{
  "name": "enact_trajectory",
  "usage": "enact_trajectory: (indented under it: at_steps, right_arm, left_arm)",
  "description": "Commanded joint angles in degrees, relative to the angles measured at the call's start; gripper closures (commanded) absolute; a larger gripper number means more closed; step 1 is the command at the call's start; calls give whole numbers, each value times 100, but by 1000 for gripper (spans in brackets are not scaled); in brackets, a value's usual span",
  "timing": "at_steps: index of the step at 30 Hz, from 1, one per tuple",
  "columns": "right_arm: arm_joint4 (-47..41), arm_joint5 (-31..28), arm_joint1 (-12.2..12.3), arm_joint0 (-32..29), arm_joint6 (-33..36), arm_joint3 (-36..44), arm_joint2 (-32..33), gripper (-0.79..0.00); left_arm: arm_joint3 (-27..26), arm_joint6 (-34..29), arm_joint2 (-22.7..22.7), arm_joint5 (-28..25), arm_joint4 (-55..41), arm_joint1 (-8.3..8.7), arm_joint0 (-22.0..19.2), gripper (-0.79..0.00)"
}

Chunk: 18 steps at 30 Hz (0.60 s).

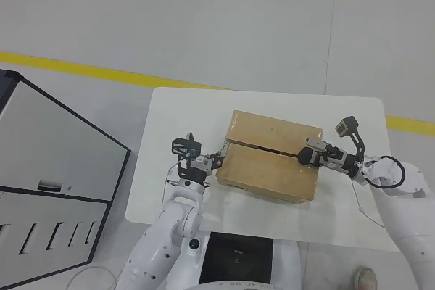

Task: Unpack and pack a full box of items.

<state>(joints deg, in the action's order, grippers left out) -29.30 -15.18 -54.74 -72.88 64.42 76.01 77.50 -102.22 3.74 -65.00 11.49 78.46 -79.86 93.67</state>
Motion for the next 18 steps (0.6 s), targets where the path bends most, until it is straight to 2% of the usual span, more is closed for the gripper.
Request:
enact_trajectory:
  at_steps: [1, 5, 7, 12, 16, 18]
  right_arm:
    - [0, 0, 0, 0, 0, 0, 0, -785]
    - [0, 0, 0, 0, 0, 0, 0, -785]
    - [0, 0, 0, 0, 0, 0, 0, -785]
    - [0, 0, 0, 0, 0, 0, 0, -785]
    - [0, 0, 0, 0, 0, 0, 0, -785]
    - [0, 0, 0, 0, 0, 0, 0, -785]
  left_arm:
    - [-2, 0, -1, 0, 0, 0, 1, -785]
    - [-2, 0, -1, 0, 0, 0, 1, -785]
    - [28, 69, -101, 10, 360, 35, 49, -785]
    - [-427, 313, -649, -333, 370, 149, 657, -785]
    - [-527, 462, -1185, -744, 641, 268, 1203, -785]
    - [-473, 414, -1365, -824, 686, 299, 1289, -785]
